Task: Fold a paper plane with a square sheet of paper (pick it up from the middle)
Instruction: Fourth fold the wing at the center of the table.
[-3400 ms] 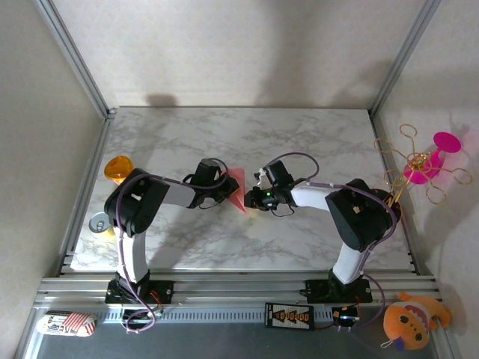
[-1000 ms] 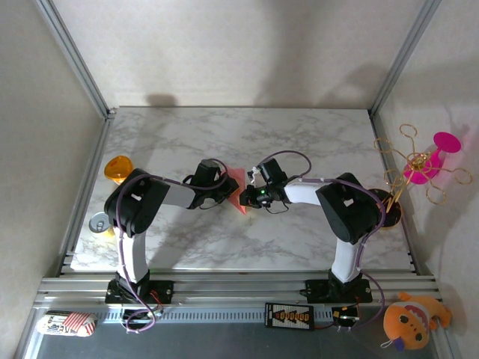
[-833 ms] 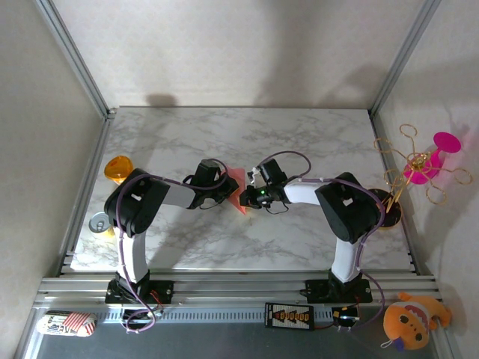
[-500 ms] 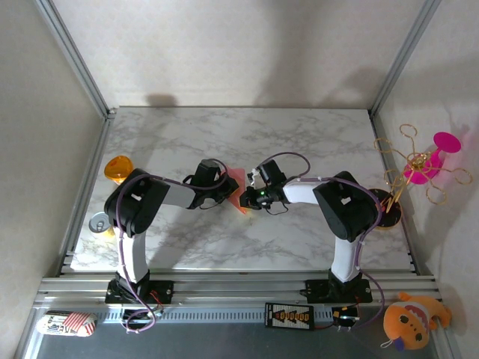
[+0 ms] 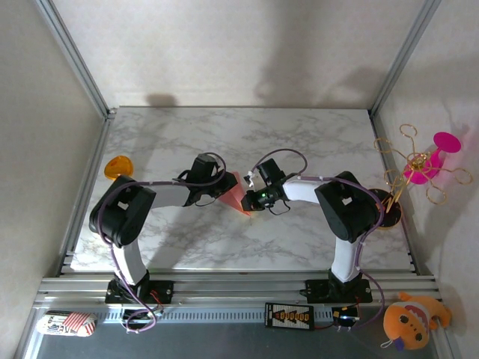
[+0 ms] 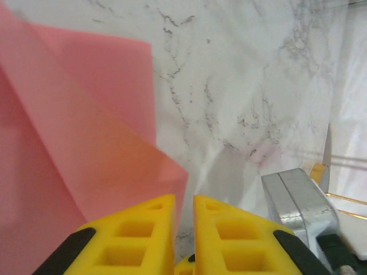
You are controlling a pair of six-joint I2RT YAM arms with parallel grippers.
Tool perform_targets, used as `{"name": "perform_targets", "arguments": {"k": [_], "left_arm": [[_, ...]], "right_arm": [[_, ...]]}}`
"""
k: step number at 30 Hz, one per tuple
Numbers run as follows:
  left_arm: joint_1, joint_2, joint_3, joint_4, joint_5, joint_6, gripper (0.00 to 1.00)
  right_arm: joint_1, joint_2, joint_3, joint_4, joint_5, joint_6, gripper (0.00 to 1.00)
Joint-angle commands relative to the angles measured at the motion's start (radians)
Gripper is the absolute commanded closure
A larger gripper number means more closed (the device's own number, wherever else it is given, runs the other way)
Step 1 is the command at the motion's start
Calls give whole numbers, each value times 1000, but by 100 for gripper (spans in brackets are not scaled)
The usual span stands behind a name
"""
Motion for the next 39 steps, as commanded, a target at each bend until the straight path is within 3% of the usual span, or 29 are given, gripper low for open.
{"name": "perform_targets", "arguments": {"k": [1, 18, 31, 39], "left_arm": [[-2, -9, -23, 1, -8, 51, 86], [-2, 95, -10, 41, -31, 30, 90], [1, 121, -29, 26, -47, 10, 91], [1, 113, -30, 29, -40, 7, 90]], "right_arm": [[3, 26, -36, -173, 23, -72, 89], [-16, 25, -57, -169, 17, -63, 89], [-20, -57, -50, -67, -66, 13, 88], [-1, -67, 28, -26, 16, 94, 88]]}}
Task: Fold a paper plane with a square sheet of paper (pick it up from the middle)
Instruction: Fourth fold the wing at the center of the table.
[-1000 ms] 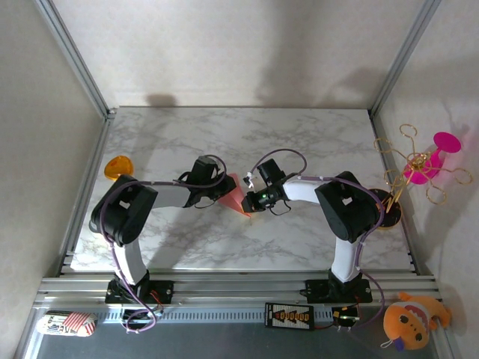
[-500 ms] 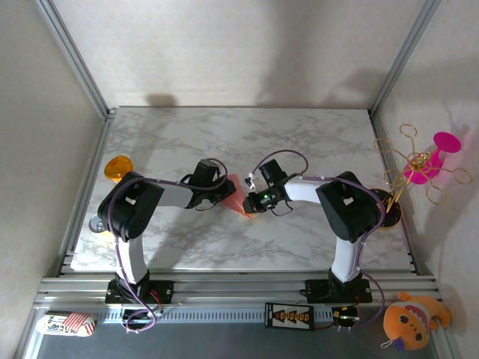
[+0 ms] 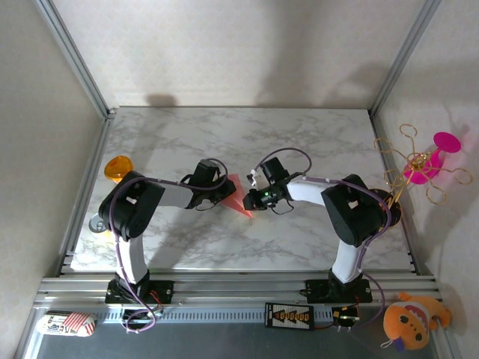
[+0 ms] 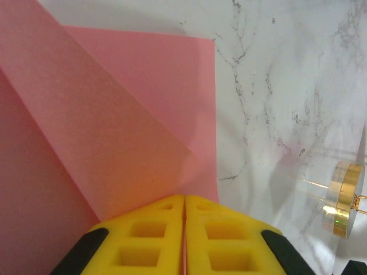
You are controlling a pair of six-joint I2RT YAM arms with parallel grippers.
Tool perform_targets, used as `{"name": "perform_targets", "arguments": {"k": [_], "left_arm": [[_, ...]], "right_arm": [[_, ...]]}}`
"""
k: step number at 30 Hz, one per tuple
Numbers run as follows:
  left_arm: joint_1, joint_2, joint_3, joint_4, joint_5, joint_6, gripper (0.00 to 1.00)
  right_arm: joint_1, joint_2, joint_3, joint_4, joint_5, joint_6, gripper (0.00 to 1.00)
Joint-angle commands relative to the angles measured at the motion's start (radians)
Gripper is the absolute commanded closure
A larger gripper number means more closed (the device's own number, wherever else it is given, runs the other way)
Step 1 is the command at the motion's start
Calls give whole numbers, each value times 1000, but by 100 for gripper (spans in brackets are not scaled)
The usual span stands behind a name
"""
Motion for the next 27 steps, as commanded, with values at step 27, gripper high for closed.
{"name": "perform_targets", "arguments": {"k": [27], "left_arm": [[-4, -98, -66, 62, 15, 35, 84]], "right_arm": [[38, 87, 22, -71, 205, 50, 91]]}}
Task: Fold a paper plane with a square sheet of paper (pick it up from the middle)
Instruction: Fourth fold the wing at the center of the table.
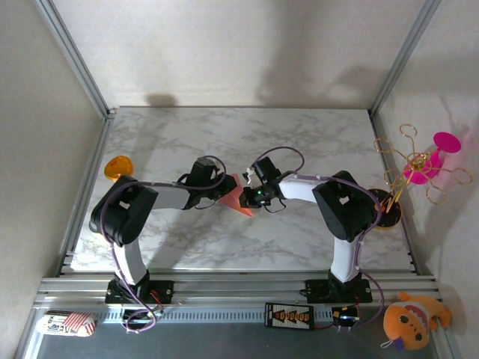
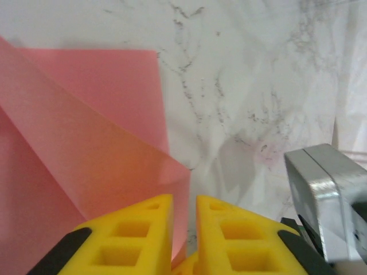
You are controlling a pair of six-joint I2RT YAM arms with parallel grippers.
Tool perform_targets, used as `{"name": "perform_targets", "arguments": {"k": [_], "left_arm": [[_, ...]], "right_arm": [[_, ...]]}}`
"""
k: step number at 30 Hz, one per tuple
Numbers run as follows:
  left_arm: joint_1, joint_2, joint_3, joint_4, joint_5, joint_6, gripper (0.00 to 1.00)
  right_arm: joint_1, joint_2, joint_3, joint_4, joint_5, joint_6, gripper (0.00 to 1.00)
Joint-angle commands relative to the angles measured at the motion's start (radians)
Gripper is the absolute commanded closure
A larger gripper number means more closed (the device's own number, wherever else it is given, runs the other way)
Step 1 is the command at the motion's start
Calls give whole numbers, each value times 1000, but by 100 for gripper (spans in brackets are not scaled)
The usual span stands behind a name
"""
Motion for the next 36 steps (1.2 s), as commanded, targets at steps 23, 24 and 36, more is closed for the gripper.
{"name": "perform_targets", "arguments": {"k": [23, 24, 36], "left_arm": [[-48, 87, 40, -158, -94, 108, 92], [-44, 89, 43, -167, -98, 112, 91], [72, 132, 179, -317, -91, 225, 89]], "right_arm": [[-1, 31, -45, -165, 153, -72, 91], [-1, 32, -51, -176, 166, -83, 91], [-11, 35, -113, -213, 190, -148, 92]]}}
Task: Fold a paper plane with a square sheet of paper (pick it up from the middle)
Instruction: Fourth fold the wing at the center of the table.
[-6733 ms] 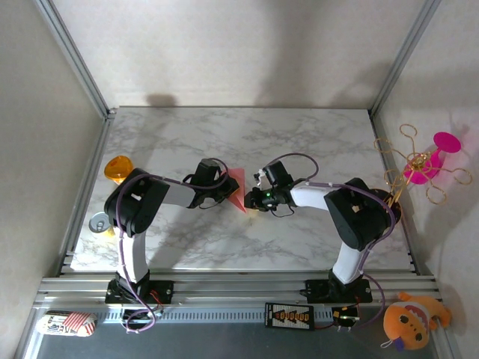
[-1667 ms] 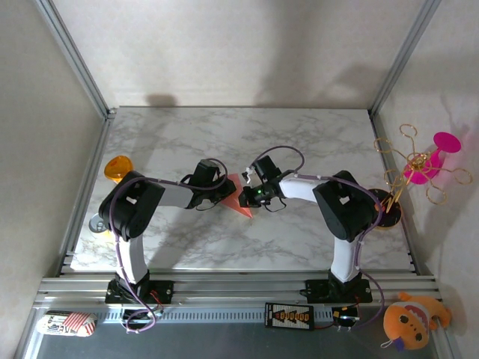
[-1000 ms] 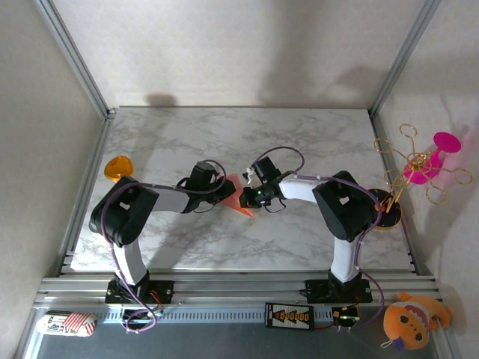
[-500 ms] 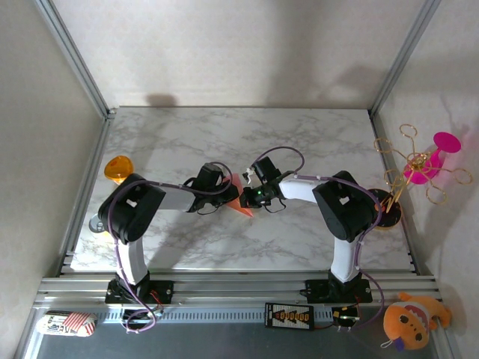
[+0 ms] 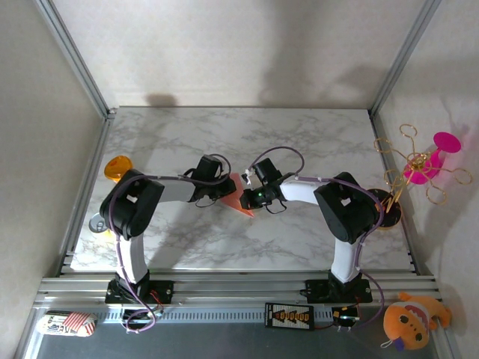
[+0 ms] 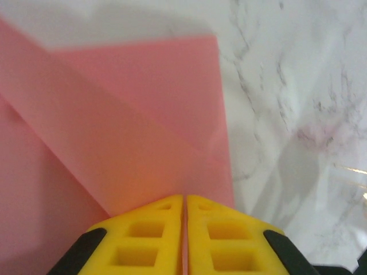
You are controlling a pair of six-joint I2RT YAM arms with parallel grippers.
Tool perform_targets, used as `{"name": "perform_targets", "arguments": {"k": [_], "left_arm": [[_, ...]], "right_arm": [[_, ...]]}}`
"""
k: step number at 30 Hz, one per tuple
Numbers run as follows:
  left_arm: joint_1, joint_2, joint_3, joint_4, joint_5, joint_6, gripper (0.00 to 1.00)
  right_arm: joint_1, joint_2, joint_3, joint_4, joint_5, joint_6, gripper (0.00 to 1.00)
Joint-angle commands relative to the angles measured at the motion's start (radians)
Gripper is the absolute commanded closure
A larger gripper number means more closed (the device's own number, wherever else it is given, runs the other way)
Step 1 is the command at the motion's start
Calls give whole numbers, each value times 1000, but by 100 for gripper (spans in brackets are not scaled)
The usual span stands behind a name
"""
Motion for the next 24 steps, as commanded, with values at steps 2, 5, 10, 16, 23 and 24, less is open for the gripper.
{"name": "perform_targets", "arguments": {"k": [2, 5, 10, 16, 23, 24], "left_arm": [[75, 48, 61, -122, -82, 93, 89], [110, 69, 98, -169, -102, 123, 88], [166, 100, 172, -247, -157, 165, 88], [202, 68, 236, -301, -184, 199, 88], [182, -117, 151, -237, -112, 129, 86], [171, -139, 124, -213, -101, 108, 86]], "right_arm": [[-15, 57, -84, -228, 153, -39, 92], [-16, 54, -86, -227, 152, -41, 91], [-16, 46, -88, -225, 153, -46, 92], [-16, 34, -77, -207, 134, -49, 91], [-12, 44, -9, -151, 59, -28, 91], [-12, 50, 2, -143, 49, -22, 91]]}}
